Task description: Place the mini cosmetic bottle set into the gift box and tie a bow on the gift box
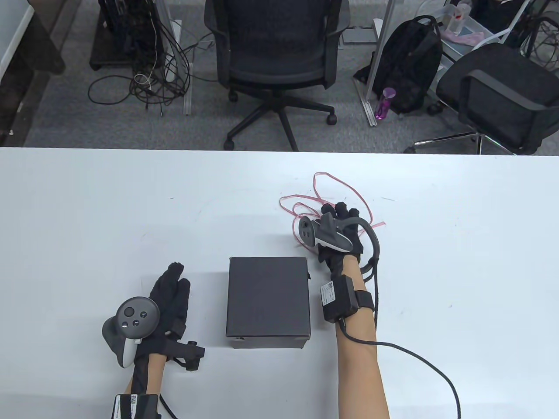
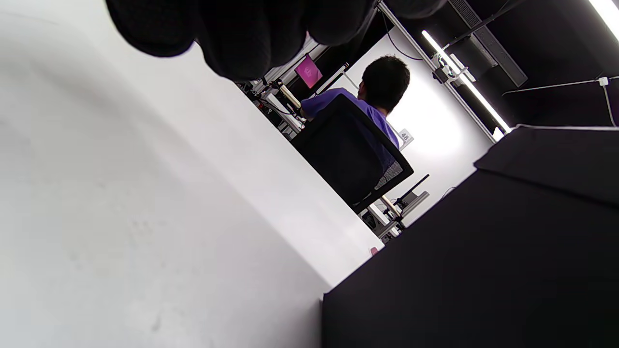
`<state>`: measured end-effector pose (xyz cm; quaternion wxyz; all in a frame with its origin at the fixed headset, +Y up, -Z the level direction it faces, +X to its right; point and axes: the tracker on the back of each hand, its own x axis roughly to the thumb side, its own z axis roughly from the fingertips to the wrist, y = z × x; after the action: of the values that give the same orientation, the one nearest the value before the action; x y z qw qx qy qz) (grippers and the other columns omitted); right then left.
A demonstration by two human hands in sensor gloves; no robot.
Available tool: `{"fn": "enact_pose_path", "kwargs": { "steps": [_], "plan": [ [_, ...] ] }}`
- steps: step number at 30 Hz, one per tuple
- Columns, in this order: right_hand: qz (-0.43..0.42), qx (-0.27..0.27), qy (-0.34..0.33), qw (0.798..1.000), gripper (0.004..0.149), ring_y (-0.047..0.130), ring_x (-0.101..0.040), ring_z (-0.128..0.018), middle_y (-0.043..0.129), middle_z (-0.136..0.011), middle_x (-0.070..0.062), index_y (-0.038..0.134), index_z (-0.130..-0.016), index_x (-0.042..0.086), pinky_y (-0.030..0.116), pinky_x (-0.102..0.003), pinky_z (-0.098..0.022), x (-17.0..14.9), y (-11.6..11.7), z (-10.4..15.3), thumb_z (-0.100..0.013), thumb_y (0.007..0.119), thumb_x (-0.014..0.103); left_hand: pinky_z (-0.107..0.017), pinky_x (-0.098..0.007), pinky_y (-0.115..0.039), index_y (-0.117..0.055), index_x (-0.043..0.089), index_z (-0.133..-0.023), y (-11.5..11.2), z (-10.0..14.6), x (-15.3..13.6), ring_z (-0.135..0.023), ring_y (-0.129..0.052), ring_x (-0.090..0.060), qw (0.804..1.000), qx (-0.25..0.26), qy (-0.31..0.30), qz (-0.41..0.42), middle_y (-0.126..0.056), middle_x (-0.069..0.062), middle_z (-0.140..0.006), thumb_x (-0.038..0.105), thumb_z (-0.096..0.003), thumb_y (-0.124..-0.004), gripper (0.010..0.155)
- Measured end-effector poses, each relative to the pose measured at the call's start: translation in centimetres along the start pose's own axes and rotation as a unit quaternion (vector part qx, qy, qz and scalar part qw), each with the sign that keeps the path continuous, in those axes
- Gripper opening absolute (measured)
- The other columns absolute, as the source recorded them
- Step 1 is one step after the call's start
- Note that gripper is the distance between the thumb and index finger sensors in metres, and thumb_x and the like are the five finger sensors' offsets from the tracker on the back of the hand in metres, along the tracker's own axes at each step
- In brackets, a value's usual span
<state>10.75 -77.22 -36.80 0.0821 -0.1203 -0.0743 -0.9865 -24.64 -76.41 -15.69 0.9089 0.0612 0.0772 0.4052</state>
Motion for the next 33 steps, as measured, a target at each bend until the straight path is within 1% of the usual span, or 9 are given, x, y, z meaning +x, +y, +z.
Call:
{"fn": "enact_pose_path", "kwargs": {
  "steps": [4, 6, 8, 14, 19, 22, 28, 30, 33],
  "plan": [
    [-0.150, -0.045, -0.014, 0.988, 0.037, 0.038, -0.054, -0.098, 0.052, -0.109, -0.025, 0.072, -0.082, 0.001, 0.042, -0.068, -0.071, -2.1, -2.0, 2.6, -0.054, 0.072, 0.025, -0.064, -0.057, -0.074, -0.054, 0.014, -0.114, 0.0, -0.1, 0.1, -0.086, -0.083, -0.040, 1.000, -0.001, -0.005, 0.007, -0.064, -0.020, -0.110, 0.048, -0.0626, -0.054, 0.061],
    [-0.231, -0.116, -0.023, 0.966, 0.034, 0.054, -0.055, -0.094, 0.064, -0.103, -0.025, 0.077, -0.073, -0.002, 0.050, -0.067, -0.068, -3.3, -3.2, 4.7, -0.052, 0.074, 0.025, -0.064, -0.058, -0.073, -0.054, 0.015, -0.114, 0.0, -0.1, 0.2, -0.088, -0.082, -0.041, 1.000, 0.000, -0.010, 0.011, -0.063, -0.020, -0.111, 0.048, -0.0626, -0.054, 0.061],
    [-0.323, -0.146, -0.019, 0.935, 0.033, 0.064, -0.056, -0.091, 0.071, -0.098, -0.026, 0.080, -0.067, -0.005, 0.056, -0.067, -0.066, -4.4, -4.1, 6.9, -0.050, 0.075, 0.022, -0.065, -0.060, -0.072, -0.055, 0.014, -0.113, -0.1, -0.1, 0.5, -0.089, -0.081, -0.042, 1.000, 0.000, -0.016, 0.014, -0.063, -0.020, -0.111, 0.048, -0.0626, -0.054, 0.061],
    [-0.559, -0.210, -0.051, 0.801, 0.032, 0.077, -0.054, -0.084, 0.070, -0.098, -0.031, 0.077, -0.071, -0.007, 0.067, -0.064, -0.062, -6.1, -5.0, 14.0, -0.052, 0.074, 0.019, -0.067, -0.063, -0.070, -0.056, 0.016, -0.113, 0.4, 0.2, 1.2, -0.093, -0.078, -0.045, 0.999, 0.007, -0.034, 0.028, -0.062, -0.020, -0.112, 0.048, -0.0625, -0.054, 0.060],
    [-0.670, -0.265, -0.086, 0.688, 0.033, 0.082, -0.053, -0.082, 0.071, -0.097, -0.033, 0.075, -0.075, -0.006, 0.070, -0.063, -0.061, -5.7, -4.7, 18.3, -0.055, 0.073, 0.019, -0.067, -0.064, -0.069, -0.056, 0.016, -0.113, 0.9, 0.2, 1.5, -0.095, -0.076, -0.047, 0.997, 0.021, -0.041, 0.057, -0.061, -0.021, -0.113, 0.048, -0.0627, -0.053, 0.060],
    [-0.706, -0.280, -0.099, 0.642, 0.033, 0.084, -0.052, -0.081, 0.072, -0.098, -0.033, 0.073, -0.080, -0.004, 0.072, -0.062, -0.060, -5.2, -4.6, 19.2, -0.057, 0.071, 0.019, -0.067, -0.065, -0.069, -0.056, 0.016, -0.113, 1.1, 0.3, 2.0, -0.095, -0.075, -0.047, 0.996, 0.025, -0.051, 0.068, -0.061, -0.021, -0.113, 0.048, -0.0628, -0.053, 0.060],
    [-0.755, -0.229, -0.166, 0.591, 0.039, 0.087, -0.047, -0.079, 0.062, -0.100, -0.041, 0.057, -0.091, -0.006, 0.075, -0.060, -0.058, -4.2, -5.3, 19.2, -0.058, 0.062, 0.013, -0.068, -0.066, -0.067, -0.056, 0.016, -0.113, 1.3, 0.6, 3.3, -0.098, -0.072, -0.050, 0.994, 0.024, -0.079, 0.075, -0.060, -0.021, -0.113, 0.049, -0.0627, -0.053, 0.060],
    [-0.759, -0.211, -0.161, 0.594, 0.039, 0.094, -0.038, -0.071, 0.064, -0.098, -0.042, 0.055, -0.092, -0.006, 0.081, -0.056, -0.054, -3.9, -5.4, 19.2, -0.058, 0.061, 0.012, -0.068, -0.067, -0.067, -0.056, 0.016, -0.113, 1.3, 0.7, 3.6, -0.098, -0.072, -0.051, 0.993, 0.023, -0.086, 0.079, -0.060, -0.021, -0.113, 0.049, -0.0628, -0.053, 0.060],
    [-0.724, -0.195, -0.152, 0.643, 0.040, 0.097, -0.016, -0.041, 0.076, -0.091, -0.035, 0.054, -0.094, -0.003, 0.089, -0.040, -0.036, -3.4, -5.8, 19.3, -0.059, 0.060, 0.013, -0.068, -0.067, -0.067, -0.054, 0.016, -0.113, 1.5, 0.9, 4.2, -0.099, -0.071, -0.050, 0.991, 0.023, -0.097, 0.087, -0.060, -0.020, -0.114, 0.049, -0.0628, -0.053, 0.060]
  ]
}}
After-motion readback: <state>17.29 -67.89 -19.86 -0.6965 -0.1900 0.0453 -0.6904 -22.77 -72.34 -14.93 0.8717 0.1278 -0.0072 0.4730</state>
